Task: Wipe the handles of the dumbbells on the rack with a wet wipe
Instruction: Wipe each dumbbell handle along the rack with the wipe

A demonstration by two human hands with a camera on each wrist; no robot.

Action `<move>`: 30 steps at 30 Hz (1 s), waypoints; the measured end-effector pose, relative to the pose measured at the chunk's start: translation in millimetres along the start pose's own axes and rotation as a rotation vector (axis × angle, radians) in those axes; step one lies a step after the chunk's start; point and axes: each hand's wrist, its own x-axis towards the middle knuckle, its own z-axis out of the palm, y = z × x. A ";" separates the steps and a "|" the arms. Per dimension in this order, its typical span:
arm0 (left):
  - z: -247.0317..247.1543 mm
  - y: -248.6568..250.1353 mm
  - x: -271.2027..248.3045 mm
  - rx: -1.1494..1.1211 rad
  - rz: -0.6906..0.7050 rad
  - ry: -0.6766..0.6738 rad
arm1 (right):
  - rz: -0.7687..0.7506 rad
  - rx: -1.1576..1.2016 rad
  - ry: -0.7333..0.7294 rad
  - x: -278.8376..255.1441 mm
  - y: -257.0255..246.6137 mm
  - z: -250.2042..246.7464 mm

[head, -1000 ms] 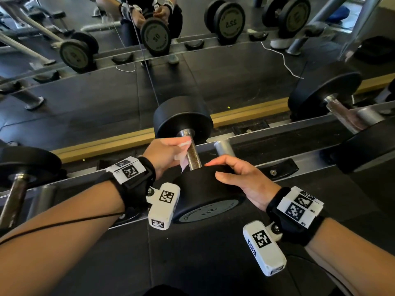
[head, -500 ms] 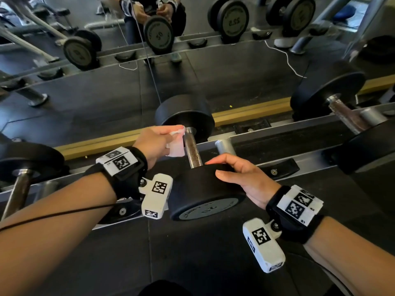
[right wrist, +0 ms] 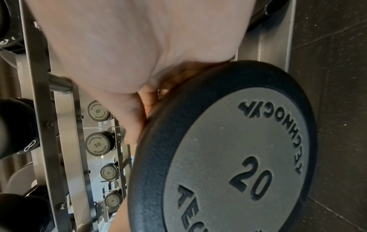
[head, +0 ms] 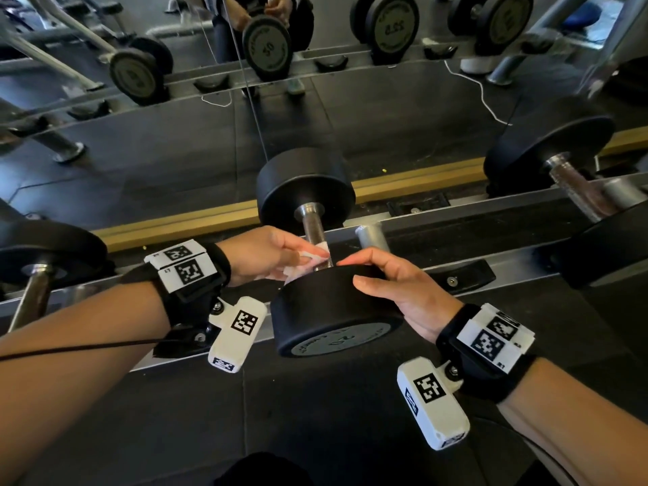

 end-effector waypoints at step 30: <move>7.6 316.1 -283.2 -0.900 0.115 0.524 | 0.003 -0.235 0.163 -52.2 -381.1 154.5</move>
